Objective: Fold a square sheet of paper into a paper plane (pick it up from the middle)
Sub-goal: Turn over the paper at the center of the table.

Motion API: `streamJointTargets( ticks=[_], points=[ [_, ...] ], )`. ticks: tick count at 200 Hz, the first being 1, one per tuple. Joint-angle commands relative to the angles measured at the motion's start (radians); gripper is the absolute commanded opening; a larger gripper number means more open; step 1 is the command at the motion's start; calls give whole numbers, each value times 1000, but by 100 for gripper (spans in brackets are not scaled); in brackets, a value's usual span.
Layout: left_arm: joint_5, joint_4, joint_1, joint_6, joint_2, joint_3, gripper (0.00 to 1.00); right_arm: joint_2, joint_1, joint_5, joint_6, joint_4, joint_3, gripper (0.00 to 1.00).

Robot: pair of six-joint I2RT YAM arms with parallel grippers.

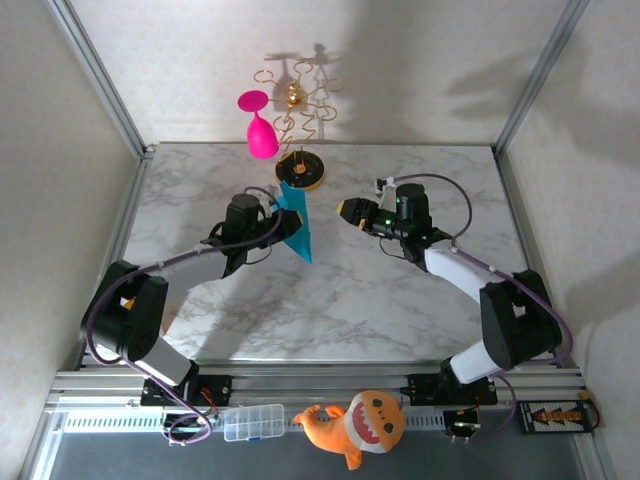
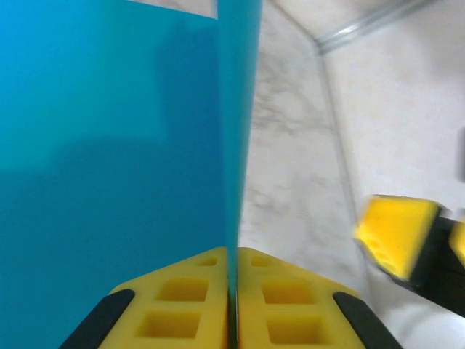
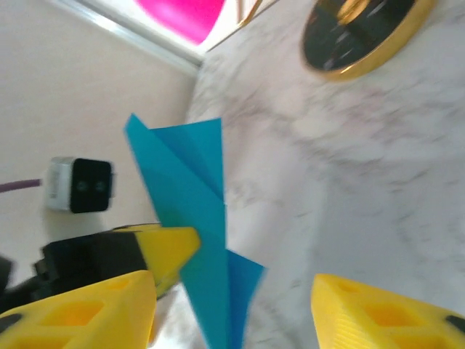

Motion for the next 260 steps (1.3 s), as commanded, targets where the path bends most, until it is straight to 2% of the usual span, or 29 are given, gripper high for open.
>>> streamJointTargets(
  ticks=[1,34,60,85,100,174,217,246,260],
  points=[
    [-288,-367,-37,199,-13,110,10,-65,-2,259,-167,-187,22,62],
    [-625,-603,-105,298,49,258,11,-115,-2,474,-240,-291,24,62],
    [-881,-742,-167,348,120,362,11,-163,-1,599,-246,-307,-3,64],
    [-1051,-785,-215,395,201,418,11,-222,-2,690,-211,-310,-37,68],
    [-1109,-805,-237,408,262,458,11,-246,-2,717,-200,-309,-48,68],
    [-1212,-854,-348,398,584,633,11,-298,-2,766,-163,-305,-92,68],
    [-1122,-864,-383,344,663,663,16,-298,-5,768,-149,-303,-99,68],
    [-1043,-853,-398,303,652,667,25,-282,-6,753,-140,-298,-95,68],
    [-970,-832,-402,293,634,663,29,-274,-5,752,-131,-296,-95,68]
  ],
)
